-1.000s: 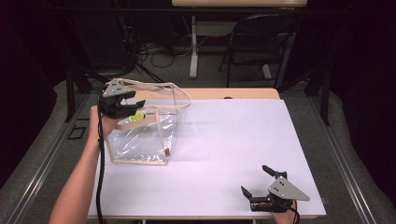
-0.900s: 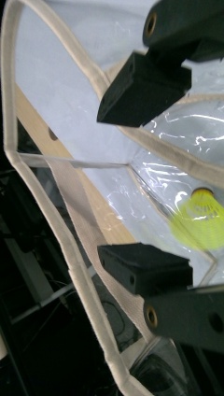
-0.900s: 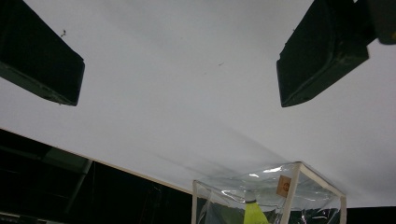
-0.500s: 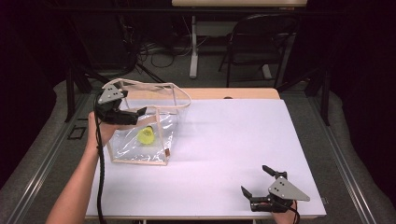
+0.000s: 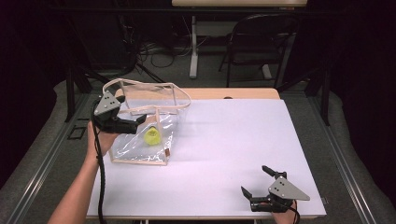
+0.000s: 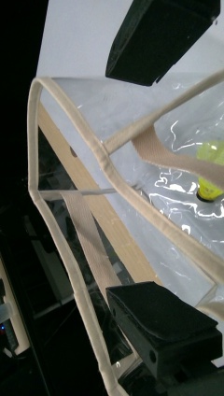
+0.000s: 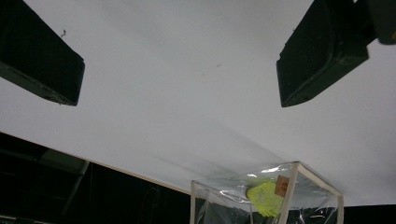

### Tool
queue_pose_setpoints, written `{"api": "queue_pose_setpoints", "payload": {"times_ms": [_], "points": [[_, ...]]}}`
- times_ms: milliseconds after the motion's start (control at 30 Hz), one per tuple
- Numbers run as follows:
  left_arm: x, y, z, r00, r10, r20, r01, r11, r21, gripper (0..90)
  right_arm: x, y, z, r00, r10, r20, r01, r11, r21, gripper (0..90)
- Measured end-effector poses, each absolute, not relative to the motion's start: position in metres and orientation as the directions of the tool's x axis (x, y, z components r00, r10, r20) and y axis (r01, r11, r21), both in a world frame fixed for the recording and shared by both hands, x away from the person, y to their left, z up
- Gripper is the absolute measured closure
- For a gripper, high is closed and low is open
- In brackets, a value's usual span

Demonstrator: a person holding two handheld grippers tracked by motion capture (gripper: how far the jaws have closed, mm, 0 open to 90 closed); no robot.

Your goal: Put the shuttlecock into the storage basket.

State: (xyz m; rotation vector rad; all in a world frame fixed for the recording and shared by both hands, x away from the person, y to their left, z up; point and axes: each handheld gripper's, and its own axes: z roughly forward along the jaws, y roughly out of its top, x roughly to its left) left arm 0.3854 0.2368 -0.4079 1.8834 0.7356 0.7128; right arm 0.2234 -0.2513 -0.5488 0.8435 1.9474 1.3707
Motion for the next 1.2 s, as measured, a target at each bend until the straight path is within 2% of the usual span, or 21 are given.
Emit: {"api": "queue_pose_setpoints", "payload": {"times_ms": [1200], "points": [[0.310,0.226,-0.454,0.709,0.691,0.140,0.114,-0.308,0.945,0.0,0.223,-0.248,-0.548,-0.625,0.771,-0.123,0.153,0.275,0.949,0.4]]}}
